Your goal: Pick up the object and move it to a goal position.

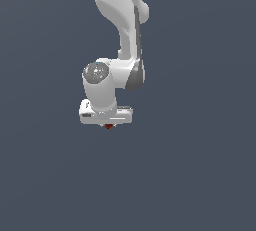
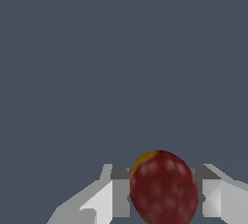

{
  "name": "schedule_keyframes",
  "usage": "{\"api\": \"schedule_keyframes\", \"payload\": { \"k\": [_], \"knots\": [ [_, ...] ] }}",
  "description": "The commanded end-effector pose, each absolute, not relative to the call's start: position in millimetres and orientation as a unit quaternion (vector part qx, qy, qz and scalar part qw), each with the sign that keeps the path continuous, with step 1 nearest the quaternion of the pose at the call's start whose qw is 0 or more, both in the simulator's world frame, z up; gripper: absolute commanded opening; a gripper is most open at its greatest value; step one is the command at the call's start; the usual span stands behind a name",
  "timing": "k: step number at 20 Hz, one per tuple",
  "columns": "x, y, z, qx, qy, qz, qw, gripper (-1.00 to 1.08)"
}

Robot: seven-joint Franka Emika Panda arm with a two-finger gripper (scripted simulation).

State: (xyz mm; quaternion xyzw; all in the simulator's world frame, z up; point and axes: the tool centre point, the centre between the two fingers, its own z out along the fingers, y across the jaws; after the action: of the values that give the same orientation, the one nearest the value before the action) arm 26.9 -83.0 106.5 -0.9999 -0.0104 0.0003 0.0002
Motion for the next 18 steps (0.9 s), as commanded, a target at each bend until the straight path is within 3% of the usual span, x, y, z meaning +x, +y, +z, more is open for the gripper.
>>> {"api": "schedule_keyframes", "payload": {
  "k": [1, 18],
  "knots": [
    [13, -93, 126, -1.0, -0.01, 0.0, 0.0, -1.0],
    [-73, -159, 258, -1.0, -0.01, 0.0, 0.001, -1.0]
  ]
}}
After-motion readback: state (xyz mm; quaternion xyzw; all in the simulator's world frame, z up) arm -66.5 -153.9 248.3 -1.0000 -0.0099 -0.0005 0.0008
